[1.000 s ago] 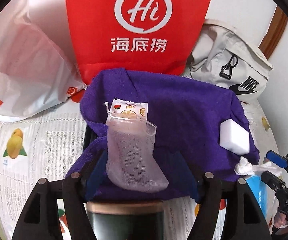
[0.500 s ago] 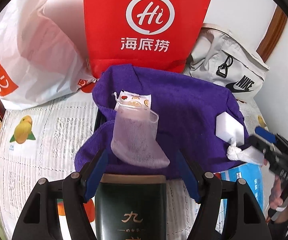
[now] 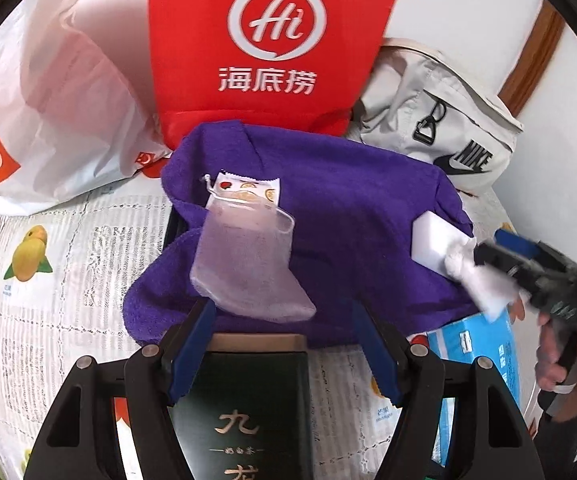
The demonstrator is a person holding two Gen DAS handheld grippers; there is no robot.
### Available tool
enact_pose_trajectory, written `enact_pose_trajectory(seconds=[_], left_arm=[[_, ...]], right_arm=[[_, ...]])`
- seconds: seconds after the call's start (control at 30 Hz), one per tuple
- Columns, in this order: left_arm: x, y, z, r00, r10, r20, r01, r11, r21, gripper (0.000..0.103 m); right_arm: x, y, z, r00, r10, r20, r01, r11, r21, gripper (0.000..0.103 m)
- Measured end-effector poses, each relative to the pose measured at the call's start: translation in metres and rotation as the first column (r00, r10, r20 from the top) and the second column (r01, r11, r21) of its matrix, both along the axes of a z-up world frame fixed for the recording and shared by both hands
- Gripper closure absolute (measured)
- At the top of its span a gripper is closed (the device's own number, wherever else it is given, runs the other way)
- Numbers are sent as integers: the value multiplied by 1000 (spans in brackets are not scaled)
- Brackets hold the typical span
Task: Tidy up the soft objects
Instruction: 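Regrasp the tissue with the right gripper and set it beside the white sponge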
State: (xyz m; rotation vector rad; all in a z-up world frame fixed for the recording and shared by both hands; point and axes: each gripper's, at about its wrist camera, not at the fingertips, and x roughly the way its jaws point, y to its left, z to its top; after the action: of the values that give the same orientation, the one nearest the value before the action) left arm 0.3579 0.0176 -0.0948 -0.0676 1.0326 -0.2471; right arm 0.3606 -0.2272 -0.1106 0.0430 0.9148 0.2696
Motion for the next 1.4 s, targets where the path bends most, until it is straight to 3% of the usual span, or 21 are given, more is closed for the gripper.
enact_pose_trajectory(seconds=[0.13, 0.6, 0.8, 0.9, 0.97, 1.0, 1.17, 1.33, 1.4], left_arm=[[-3, -2, 2, 1000, -7, 5, 7, 1000, 17, 34], [-9, -1, 10, 1000, 13, 20, -13, 1000, 23, 34], [-13, 1, 8, 1000, 16, 12, -17, 1000, 21, 34], [-14, 4, 7, 1000, 23, 10, -23, 1000, 22, 34], [-13, 6, 8, 1000, 27, 11, -27, 999, 21, 34], [-13, 7, 8, 1000, 30, 11, -30, 999, 21, 34], [-8, 14, 7, 999, 46, 7, -47, 999, 15, 34], [-5, 18, 6, 999, 54, 6, -54, 998, 14, 34], [-4, 19, 5, 998, 57, 6, -57, 998, 12, 34]], right_arm=[[-14, -6, -17, 999, -13, -48, 10, 998, -58, 22], [-61, -44, -5, 997, -70, -18, 70, 997, -16, 22], [-73, -28, -1, 1000, -7, -2, 7, 1000, 8, 22], [-66, -12, -11, 1000, -2, -3, 2, 997, -72, 22], [-58, -11, -13, 1000, -13, 16, 13, 999, -32, 23], [-55, -12, -13, 1000, -15, 16, 15, 1000, -15, 26], [-32, -2, -18, 1000, 26, -17, -26, 1000, 14, 82], [-16, 14, -24, 997, 60, -50, -60, 998, 7, 98], [-12, 19, -23, 997, 74, -39, -73, 997, 16, 99]])
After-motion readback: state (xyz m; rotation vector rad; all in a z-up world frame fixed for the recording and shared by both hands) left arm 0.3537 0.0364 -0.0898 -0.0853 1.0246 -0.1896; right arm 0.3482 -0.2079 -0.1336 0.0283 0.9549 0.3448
